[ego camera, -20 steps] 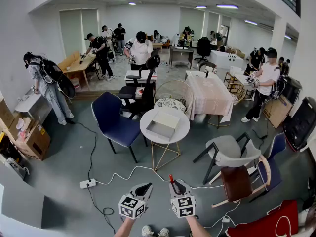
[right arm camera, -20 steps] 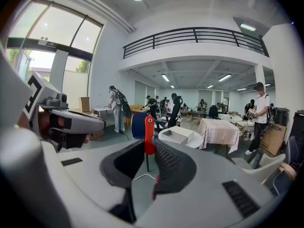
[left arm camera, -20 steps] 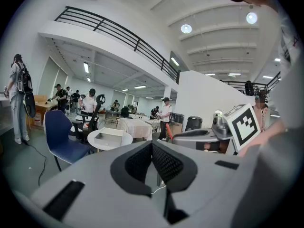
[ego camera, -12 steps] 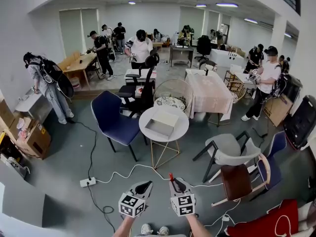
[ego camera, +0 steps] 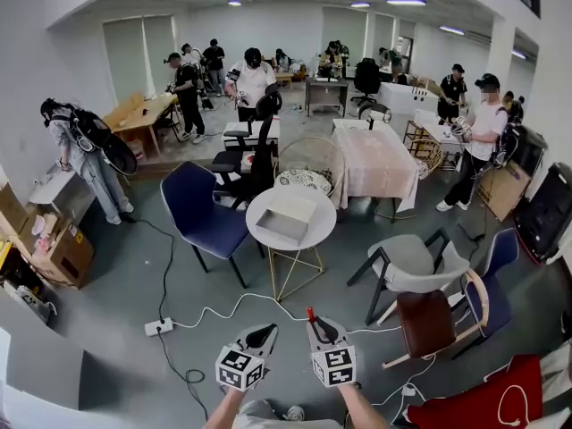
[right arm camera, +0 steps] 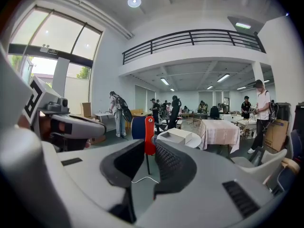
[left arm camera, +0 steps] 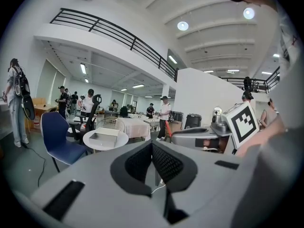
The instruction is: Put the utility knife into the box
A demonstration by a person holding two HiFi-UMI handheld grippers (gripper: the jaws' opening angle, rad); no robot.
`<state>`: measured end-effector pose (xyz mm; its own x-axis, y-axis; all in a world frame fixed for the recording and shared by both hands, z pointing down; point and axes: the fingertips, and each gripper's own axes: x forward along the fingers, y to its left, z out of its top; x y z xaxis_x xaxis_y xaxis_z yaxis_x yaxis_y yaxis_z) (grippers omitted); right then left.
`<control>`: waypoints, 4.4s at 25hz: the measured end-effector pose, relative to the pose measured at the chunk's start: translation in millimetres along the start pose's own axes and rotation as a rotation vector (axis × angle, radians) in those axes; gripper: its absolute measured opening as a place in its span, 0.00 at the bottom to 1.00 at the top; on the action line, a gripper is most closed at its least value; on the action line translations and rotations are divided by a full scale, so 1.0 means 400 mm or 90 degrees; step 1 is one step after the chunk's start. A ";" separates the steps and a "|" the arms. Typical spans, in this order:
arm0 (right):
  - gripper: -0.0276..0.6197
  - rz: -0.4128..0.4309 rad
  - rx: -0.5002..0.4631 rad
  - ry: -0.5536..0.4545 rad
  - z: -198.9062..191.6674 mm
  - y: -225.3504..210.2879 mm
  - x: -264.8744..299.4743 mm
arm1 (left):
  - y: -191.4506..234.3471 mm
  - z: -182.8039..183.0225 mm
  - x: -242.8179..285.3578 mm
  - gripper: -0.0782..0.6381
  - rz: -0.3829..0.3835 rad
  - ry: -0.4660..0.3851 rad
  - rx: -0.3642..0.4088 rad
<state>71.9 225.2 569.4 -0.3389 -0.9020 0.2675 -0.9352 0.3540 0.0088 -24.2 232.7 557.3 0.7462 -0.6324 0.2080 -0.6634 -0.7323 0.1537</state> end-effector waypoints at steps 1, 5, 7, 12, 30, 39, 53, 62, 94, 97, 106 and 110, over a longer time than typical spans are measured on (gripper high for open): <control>0.16 0.001 0.001 -0.001 -0.002 -0.005 -0.006 | -0.007 -0.004 0.001 0.13 0.000 0.001 -0.001; 0.16 0.003 -0.005 -0.009 -0.001 -0.022 -0.012 | -0.021 -0.004 0.017 0.13 0.002 -0.004 -0.001; 0.16 0.003 -0.011 -0.011 -0.004 -0.029 -0.008 | -0.020 -0.008 0.025 0.13 0.004 -0.008 -0.002; 0.16 0.005 -0.022 -0.006 -0.006 -0.047 0.016 | 0.003 -0.018 0.047 0.13 0.014 -0.008 -0.009; 0.16 0.021 -0.034 0.013 0.016 -0.121 0.219 | 0.154 0.022 0.221 0.13 0.008 -0.012 -0.017; 0.16 0.037 -0.041 0.034 0.038 -0.149 0.387 | 0.296 0.053 0.315 0.13 0.012 -0.010 -0.031; 0.16 0.026 -0.049 0.041 0.179 -0.234 0.684 | 0.567 0.167 0.459 0.13 0.018 -0.010 -0.045; 0.16 0.003 -0.051 0.052 0.214 -0.303 0.847 | 0.700 0.207 0.588 0.13 -0.010 -0.010 -0.051; 0.17 0.018 -0.024 0.098 0.201 -0.458 1.156 | 0.931 0.209 0.836 0.13 -0.002 0.047 -0.079; 0.17 0.023 -0.022 0.092 0.217 -0.498 1.212 | 0.962 0.232 0.892 0.13 0.001 0.048 -0.074; 0.17 0.031 -0.031 0.070 0.295 -0.598 1.361 | 1.060 0.317 1.026 0.13 0.013 0.031 -0.059; 0.16 0.031 -0.030 0.075 0.286 -0.620 1.395 | 1.085 0.305 1.053 0.13 0.019 0.035 -0.066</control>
<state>103.1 -394.3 606.2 -0.3670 -0.8490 0.3802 -0.9110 0.4106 0.0373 8.9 -382.3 594.0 0.7238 -0.6366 0.2662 -0.6896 -0.6815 0.2452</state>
